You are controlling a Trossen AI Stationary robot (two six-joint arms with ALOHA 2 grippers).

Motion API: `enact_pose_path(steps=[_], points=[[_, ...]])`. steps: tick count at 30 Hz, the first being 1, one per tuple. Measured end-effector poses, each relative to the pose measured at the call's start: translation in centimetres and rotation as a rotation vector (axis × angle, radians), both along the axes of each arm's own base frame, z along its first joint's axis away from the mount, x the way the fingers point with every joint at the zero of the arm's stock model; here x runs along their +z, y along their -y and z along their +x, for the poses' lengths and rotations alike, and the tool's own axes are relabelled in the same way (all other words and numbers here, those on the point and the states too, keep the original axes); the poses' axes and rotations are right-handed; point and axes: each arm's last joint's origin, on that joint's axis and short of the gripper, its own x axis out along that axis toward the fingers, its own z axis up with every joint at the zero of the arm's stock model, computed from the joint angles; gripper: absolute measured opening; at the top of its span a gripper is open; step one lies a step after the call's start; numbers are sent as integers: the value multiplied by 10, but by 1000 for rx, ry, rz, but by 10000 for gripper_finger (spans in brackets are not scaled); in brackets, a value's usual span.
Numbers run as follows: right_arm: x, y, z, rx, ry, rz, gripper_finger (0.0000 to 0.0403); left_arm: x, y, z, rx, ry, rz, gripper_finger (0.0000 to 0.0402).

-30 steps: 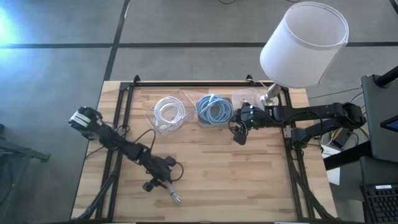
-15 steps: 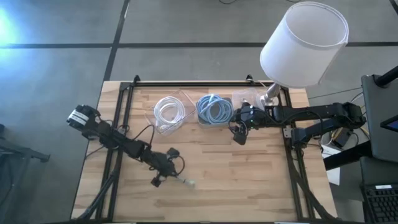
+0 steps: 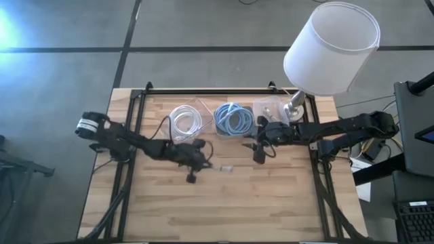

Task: Pick & Place USB Port
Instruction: Put the light blue charger cable into the right transparent bin

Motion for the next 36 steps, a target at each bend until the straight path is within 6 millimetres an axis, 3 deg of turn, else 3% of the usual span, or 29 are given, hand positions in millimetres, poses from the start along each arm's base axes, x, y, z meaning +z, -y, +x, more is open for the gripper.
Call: enact_pose_path(steps=[8,15,21,36], points=[[-28,-16,-8,91,59,-34,144,30,-24,21,97,97,-34,27],[-31,-17,-9,120,54,-18,151,43,-25,28,95,137,-38,31],[-22,-21,-6,202,80,37,152,41,-26,28,96,116,-17,30],[-23,-21,-6,201,75,44,151,41,-30,28,195,123,63,30]])
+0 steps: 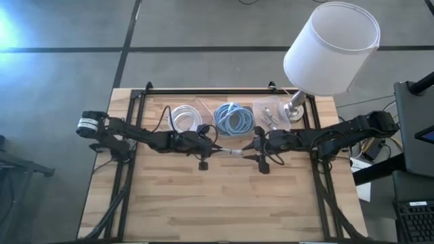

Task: Pick & Place USB Port
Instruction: Put the light blue charger cable into the right transparent bin

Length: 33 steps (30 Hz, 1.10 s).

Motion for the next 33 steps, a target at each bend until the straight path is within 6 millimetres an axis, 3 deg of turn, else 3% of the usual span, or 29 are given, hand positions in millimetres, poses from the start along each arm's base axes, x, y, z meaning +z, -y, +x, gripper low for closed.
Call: enact_pose_path(steps=[18,33], points=[[4,0,2,15,48,-35,139,11,0,4,7,125,-2,30],[5,0,2,21,58,-50,57,9,0,4,2,108,-25,30]])
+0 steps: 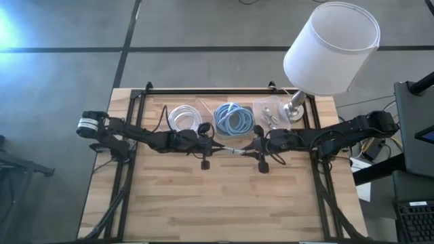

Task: Pick & Place USB Port
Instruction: Put the light blue charger cable into the right transparent bin

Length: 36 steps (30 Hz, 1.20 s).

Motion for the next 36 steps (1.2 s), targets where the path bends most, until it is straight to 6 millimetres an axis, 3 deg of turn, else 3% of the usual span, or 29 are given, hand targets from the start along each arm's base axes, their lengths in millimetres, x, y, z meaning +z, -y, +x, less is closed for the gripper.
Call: enact_pose_path(steps=[13,24,30,36], points=[[-9,0,-5,-29,-102,45,67,0,0,0,-5,0,-5,80],[-17,6,-13,-234,-214,17,68,-1,0,0,-5,-8,-4,132],[0,9,-26,-299,-229,16,68,-1,0,0,-5,-9,-4,135],[20,20,-59,-568,-307,-137,68,-1,0,0,-5,-9,-3,133]])
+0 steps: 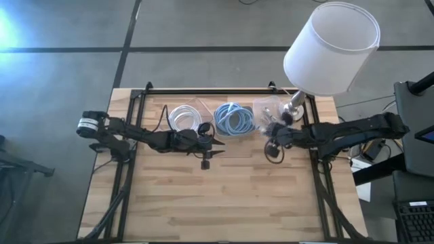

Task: Pick & Place USB Port
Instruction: Put the light blue charger cable into the right transparent bin

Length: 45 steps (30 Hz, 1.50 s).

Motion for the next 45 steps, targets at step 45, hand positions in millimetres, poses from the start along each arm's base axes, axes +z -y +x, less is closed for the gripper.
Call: enact_pose_path(steps=[45], points=[[-44,99,-1,-70,-229,414,95,-4,0,-1,1,-47,-2,133]])
